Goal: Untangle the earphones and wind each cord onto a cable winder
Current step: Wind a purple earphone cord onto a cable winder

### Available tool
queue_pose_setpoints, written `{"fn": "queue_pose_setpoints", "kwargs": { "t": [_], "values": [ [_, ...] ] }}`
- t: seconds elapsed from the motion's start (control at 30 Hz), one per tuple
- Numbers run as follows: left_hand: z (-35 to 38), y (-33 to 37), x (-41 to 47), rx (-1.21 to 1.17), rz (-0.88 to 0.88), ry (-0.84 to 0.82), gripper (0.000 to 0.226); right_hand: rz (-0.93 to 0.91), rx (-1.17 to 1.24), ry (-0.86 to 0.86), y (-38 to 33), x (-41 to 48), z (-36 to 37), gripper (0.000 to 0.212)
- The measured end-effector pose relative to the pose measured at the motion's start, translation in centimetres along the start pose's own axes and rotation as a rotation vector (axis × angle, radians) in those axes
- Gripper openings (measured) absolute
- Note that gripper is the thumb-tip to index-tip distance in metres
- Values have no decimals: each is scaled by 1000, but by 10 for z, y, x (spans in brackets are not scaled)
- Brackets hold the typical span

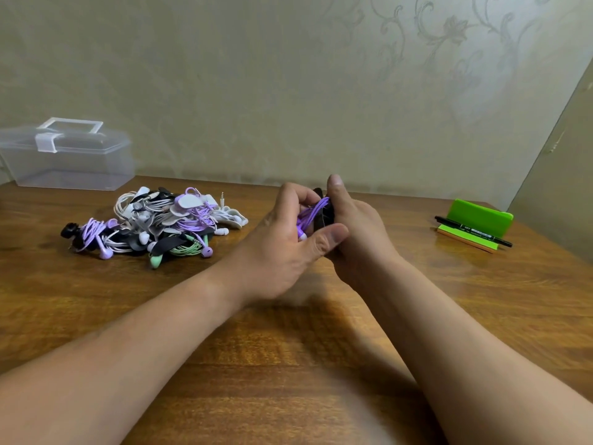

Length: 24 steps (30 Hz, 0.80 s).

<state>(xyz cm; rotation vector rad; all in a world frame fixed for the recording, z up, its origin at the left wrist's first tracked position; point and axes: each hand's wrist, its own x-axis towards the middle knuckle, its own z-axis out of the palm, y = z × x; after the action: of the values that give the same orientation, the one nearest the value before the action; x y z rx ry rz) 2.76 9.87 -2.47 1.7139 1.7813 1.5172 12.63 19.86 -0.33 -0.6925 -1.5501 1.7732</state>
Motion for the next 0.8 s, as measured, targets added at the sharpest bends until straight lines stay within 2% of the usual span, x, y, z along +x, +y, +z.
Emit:
{"fn": "queue_pose_setpoints", "kwargs": {
  "t": [0.1, 0.17, 0.23, 0.3, 0.33, 0.4, 0.43, 0.57, 0.8],
  "values": [
    [-4, 1, 1, -31, -20, 9, 61, 85, 27, -116, -3, 6, -10, 64],
    [-7, 4, 5, -325, -98, 57, 64, 71, -57, -148, -6, 8, -14, 60],
    [-12, 7, 7, -680, -179, 85, 57, -89, -340, -95, -10, 8, -20, 49],
    [-19, 8, 9, -831, -232, 80, 58, -381, -595, -104, -15, 6, -26, 36],
    [-21, 8, 10, -859, -253, 71, 60, -473, -623, -198, -17, 4, -28, 40],
    [-23, 7, 10, -888, -283, 45, 59, -508, -606, -398, -18, 1, -28, 52],
    [-23, 6, 9, -895, -290, 28, 59, -521, -624, -437, -15, 0, -26, 50],
    [-22, 7, 8, -960, -308, -39, 54, -650, -655, -268, -1, 4, -17, 17],
    [-26, 11, 9, -1045, -373, -53, 38, -574, -498, -265, -2, -1, -10, 13]
  ]
}}
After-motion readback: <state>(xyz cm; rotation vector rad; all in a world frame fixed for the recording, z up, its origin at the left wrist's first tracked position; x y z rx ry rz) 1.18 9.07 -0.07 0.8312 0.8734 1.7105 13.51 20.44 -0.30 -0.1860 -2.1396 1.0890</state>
